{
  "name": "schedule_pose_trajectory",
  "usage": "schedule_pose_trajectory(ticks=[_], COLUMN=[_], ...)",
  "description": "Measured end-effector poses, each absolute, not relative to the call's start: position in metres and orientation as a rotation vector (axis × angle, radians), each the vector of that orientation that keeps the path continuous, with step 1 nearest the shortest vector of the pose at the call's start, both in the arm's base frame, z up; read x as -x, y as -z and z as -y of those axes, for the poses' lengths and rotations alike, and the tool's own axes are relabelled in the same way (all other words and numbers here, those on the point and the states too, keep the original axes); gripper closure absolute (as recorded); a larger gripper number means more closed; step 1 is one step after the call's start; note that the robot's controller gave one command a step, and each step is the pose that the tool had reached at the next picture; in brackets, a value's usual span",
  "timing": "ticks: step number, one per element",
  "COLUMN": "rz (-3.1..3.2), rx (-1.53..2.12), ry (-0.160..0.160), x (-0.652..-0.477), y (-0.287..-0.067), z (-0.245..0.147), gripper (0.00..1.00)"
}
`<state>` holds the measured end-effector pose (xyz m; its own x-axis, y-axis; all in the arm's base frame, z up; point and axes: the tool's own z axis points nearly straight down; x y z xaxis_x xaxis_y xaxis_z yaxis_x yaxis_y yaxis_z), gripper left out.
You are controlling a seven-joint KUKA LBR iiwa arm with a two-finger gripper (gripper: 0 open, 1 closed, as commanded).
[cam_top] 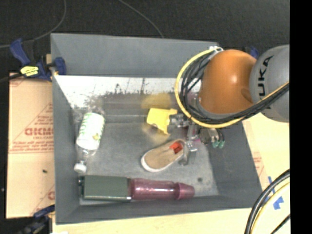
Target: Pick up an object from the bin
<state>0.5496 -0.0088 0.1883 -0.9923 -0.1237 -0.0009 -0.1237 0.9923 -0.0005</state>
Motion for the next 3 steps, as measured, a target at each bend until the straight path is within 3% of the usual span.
schedule_pose_trajectory(ticks=[1, 2, 3], rz=[-3.136, -3.124, -3.136], rx=[-0.144, -0.219, 0.133], ry=[-0.003, 0.0, -0.002], x=[-0.558, -0.563, -0.505], y=[-0.253, -0.203, -0.153], z=[0.004, -0.004, 0.047], gripper=[0.0, 0.0, 0.0])
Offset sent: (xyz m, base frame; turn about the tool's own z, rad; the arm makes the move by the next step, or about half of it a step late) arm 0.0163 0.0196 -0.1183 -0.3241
